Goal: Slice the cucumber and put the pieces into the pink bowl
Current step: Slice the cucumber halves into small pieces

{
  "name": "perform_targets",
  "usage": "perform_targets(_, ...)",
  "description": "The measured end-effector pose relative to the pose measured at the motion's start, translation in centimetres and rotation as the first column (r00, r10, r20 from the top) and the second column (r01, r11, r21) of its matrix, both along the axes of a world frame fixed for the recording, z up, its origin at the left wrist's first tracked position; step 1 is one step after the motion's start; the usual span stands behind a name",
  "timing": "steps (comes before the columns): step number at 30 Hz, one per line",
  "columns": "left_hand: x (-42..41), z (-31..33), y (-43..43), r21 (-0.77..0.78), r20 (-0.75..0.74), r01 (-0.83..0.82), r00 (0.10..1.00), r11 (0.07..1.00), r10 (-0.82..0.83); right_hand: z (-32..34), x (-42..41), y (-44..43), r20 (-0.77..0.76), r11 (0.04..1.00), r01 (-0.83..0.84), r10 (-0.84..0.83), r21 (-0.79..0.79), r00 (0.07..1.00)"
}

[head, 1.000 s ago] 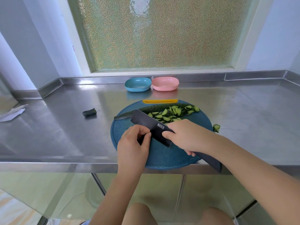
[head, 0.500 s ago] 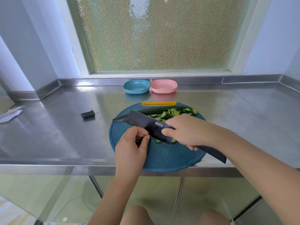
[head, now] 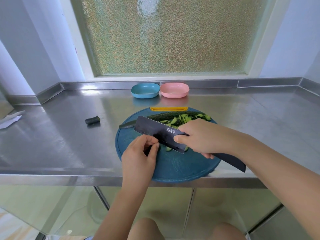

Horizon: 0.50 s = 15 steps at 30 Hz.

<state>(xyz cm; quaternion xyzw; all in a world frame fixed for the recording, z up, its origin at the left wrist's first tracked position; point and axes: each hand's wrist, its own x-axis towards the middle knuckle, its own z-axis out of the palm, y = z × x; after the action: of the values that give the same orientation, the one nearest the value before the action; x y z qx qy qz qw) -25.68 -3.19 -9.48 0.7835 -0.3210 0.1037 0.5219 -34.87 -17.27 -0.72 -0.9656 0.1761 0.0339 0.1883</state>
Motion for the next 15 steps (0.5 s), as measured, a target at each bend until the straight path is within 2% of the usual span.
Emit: perform_targets(15, 0.13, -0.32, -0.19, -0.032, 0.033, -0.012, 0.999, 0.999, 0.013, 0.04, 0.75, 0.33, -0.068, 1.000, -0.013, 0.014, 0.020, 0.998)
